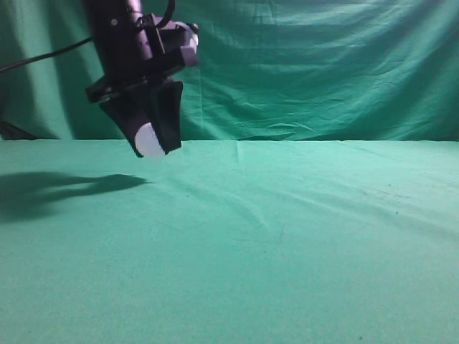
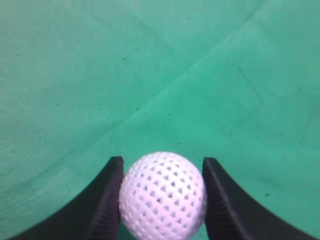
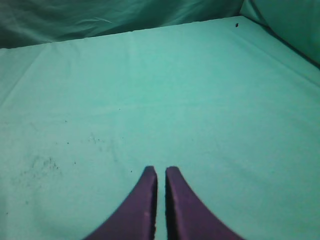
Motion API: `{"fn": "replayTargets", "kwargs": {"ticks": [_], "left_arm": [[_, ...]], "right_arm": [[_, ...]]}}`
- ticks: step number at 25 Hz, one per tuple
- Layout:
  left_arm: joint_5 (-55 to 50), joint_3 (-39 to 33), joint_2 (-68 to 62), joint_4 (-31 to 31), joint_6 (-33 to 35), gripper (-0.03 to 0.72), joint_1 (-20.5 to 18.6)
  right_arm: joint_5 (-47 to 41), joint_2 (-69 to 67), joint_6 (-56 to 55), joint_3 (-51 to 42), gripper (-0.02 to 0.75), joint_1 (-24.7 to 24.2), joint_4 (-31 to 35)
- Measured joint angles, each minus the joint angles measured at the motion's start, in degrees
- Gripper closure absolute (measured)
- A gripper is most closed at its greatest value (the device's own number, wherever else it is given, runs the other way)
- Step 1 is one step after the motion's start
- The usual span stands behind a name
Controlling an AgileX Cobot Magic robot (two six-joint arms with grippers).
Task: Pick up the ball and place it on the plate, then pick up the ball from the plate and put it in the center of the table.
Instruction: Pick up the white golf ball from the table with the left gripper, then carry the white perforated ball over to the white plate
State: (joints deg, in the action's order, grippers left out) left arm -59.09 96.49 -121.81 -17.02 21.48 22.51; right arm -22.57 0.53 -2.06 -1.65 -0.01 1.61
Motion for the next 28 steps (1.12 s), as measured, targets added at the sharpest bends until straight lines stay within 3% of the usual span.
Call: {"fn": "replayTargets", "kwargs": {"ticks": [4,13,17,22,28], "left_arm": [[-1.7,0.9,2.3,0.0,-4.2,0.377,0.0],[-3.6,1.0,16.7,3.2,-6.1,0.377,0.0],[-3.6,-3.2,23.6,6.3,-7.8,0.377,-0.4],[-0.3,-15.2,32.8,4.9,-7.8,0.377,-5.9],[2.7,-24.1,40.2,4.3,-7.8,0.377,-13.4]], "right_arm": [[0.0,0.0,0.0,0.0,0.692,0.0,0.0],[0.4,0.0,0.0,0.0,0.692,0.0,0.0],[9.1,0.0,-2.4,0.0,0.692,0.0,6.0],[21.3,0.0,-3.6,0.0,0.692,0.0,10.5],[11.9,-2.3,-3.3,5.5,0.692,0.0,10.8]]}}
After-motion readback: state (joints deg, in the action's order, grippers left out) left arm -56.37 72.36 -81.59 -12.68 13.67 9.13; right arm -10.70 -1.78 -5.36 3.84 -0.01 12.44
